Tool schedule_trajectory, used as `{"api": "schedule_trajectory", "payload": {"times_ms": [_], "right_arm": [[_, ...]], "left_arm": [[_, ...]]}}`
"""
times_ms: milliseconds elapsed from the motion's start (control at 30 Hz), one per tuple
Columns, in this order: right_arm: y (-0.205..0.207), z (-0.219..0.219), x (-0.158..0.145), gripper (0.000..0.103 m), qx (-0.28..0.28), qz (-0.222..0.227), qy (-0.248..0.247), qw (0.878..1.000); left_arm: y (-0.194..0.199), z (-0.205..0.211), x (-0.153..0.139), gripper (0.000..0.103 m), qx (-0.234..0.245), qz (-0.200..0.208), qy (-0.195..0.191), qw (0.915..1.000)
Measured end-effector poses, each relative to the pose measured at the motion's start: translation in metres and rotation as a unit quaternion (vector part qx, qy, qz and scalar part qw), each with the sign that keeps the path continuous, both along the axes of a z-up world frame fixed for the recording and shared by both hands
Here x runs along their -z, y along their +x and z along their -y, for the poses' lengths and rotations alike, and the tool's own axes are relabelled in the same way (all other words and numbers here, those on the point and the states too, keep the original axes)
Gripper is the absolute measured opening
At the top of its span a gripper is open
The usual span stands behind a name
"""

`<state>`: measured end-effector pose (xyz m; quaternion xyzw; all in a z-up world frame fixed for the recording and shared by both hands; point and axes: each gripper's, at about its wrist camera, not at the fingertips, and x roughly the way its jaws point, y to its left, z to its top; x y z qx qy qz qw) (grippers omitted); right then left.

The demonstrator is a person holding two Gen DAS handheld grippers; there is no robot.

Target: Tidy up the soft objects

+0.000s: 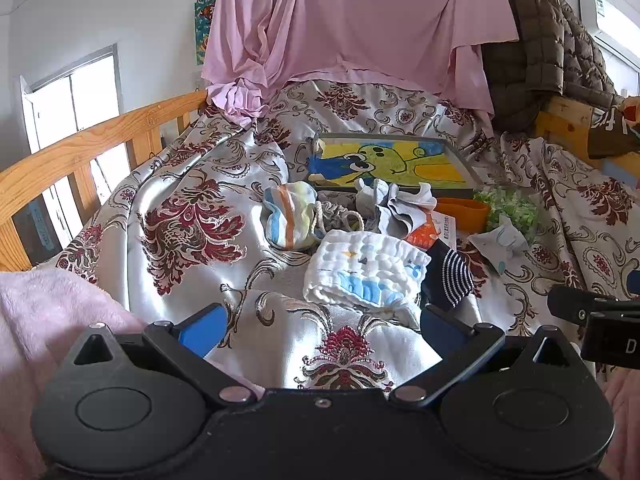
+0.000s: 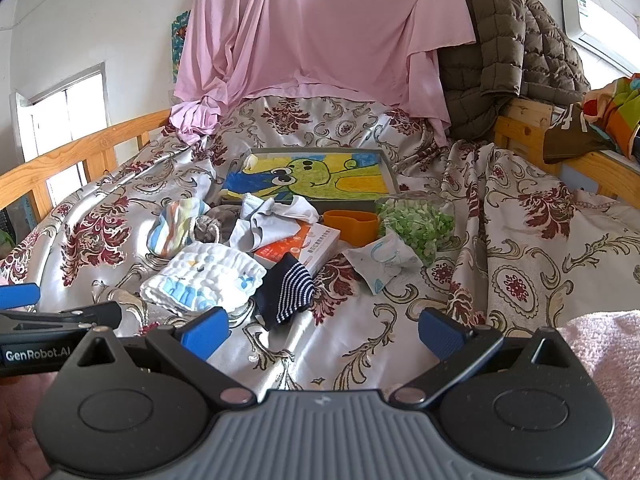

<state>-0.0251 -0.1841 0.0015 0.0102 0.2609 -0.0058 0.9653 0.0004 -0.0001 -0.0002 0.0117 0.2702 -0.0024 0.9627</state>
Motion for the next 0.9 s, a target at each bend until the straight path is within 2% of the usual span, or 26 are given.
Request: {"api": "schedule_trajectory", "payload": {"times_ms": [333,600,733,900], "right_arm": [[0.001,-0.001,-0.001,0.103,0.0,-0.001,0.0,1.0],[0.018,0.005,-0.004,0.103,-0.006,-0.014,0.03,0.999],[0.043,0.016,-0.008,0.103,-0.029,-0.043,0.057,0.997],[0.088,0.02,-0.011,0.103,-0.064,-0.081,0.025,0.994]], "left_arm": [[0.0,0.0,0.0,0.102,0.001,-0.001,-0.001,1.0],[0.018,-0.011,-0.01,0.102,0.02,-0.013,-0.035,0.9991],[0.053,-0.019,-0.014,0.102,0.051,-0.047,-0.062,0.9957],[0.109,-0.018,-0.014,0.102,0.093,-0.112,-0.074,0.9865]]}}
